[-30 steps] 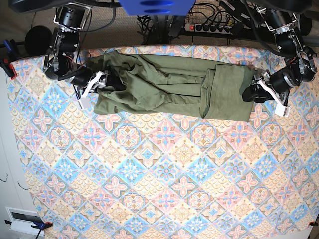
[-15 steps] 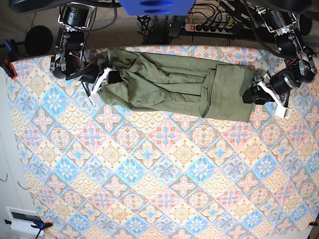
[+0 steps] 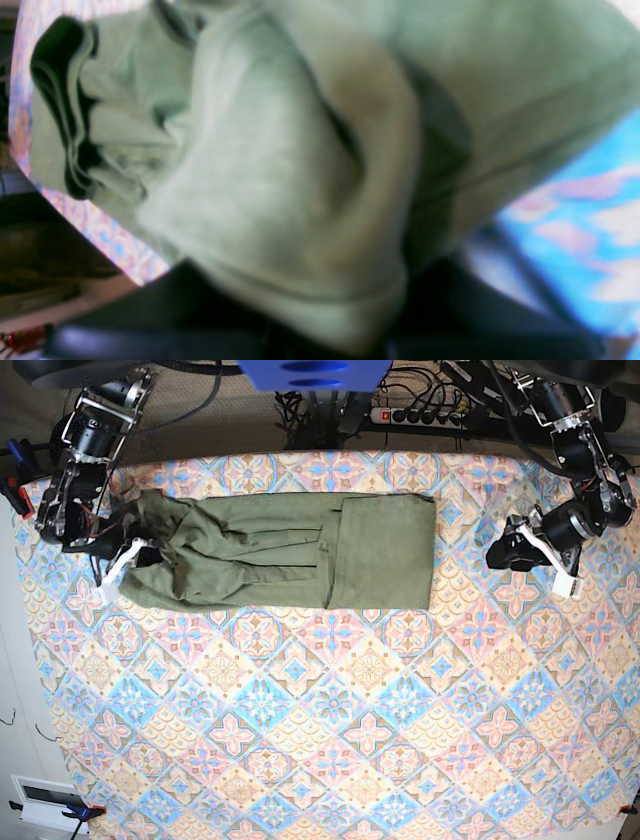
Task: Layout the t-shirt on the table in an organized manner, then fold the t-shirt properly
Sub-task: 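Grasp the other strip end with the right gripper and fold it inward, then lift both strip ends with both grippers and fold them toward the middle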
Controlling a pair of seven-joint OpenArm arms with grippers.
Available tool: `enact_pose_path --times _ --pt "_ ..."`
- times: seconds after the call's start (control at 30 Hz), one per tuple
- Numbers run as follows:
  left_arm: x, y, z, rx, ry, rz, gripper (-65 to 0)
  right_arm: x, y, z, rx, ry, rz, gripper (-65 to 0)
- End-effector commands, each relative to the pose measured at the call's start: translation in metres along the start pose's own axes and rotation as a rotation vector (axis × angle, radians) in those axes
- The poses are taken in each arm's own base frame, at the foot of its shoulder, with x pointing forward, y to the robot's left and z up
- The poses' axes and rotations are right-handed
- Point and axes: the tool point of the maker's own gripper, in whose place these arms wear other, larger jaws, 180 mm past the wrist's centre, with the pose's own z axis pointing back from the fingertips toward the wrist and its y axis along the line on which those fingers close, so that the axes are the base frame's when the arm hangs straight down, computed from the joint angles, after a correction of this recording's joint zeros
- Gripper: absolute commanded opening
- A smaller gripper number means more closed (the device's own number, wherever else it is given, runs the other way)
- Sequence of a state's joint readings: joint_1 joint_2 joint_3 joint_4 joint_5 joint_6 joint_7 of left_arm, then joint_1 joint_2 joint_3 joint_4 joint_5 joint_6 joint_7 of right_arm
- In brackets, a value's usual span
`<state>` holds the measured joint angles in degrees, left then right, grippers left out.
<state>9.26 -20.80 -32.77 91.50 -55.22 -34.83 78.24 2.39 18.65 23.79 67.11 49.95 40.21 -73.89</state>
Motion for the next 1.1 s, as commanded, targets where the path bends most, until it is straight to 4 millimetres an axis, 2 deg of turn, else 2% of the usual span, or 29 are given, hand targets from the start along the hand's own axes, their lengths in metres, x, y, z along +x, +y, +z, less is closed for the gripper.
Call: enact_pose_path --times 0.0,0.1,0.2,0.3,0.37,0.47,0.57,0.67,0.77,0.97,1.07 --pt "0.015 0.000 0.005 -0.001 -0.041 -0.028 -33.6 0.026 -0.013 0.015 -0.050 -0.047 0.034 -65.0" --pt "0.015 0.000 0.005 0.003 -0.039 -0.029 -42.4 0.036 -0.025 0.019 -0.116 -0.021 0.068 -65.0" --pt "0.013 -0.002 0.003 -0.004 -0.042 -0.019 -53.5 0.031 -0.032 0.020 -0.157 0.013 0.086 -65.0" --pt "0.010 -0.006 -0.001 -0.016 -0.046 -0.001 -62.0 0.047 -0.022 0.027 -0.175 -0.014 0.162 -65.0" --pt "0.008 -0.007 -0.003 -0.015 -0.041 0.002 -65.0 0.060 -0.002 0.024 -0.168 -0.021 0.258 -65.0" --pt "-0.001 -0.012 -0.012 -0.010 -0.028 0.019 -65.0 0.075 0.032 0.018 -0.145 -0.025 0.408 -65.0" --pt "-0.013 -0.014 -0.024 0.015 0.003 0.032 -65.0 0.070 0.075 0.004 -0.082 -0.030 0.512 -65.0" --pt "-0.018 -0.015 -0.034 0.043 0.024 0.033 -65.0 0.071 0.107 -0.002 -0.036 -0.070 0.558 -65.0" --pt "-0.017 -0.029 -0.052 0.030 0.033 -0.002 -65.0 0.070 0.138 -0.012 0.022 -0.091 0.600 -65.0" --pt "-0.028 -0.081 -0.097 -0.075 0.076 -0.127 -65.0 0.063 0.180 -0.027 0.113 -0.109 0.634 -65.0" --pt "-0.041 -0.089 -0.118 -0.108 0.108 -0.086 -65.0 0.059 0.195 -0.034 0.153 -0.113 0.629 -65.0"
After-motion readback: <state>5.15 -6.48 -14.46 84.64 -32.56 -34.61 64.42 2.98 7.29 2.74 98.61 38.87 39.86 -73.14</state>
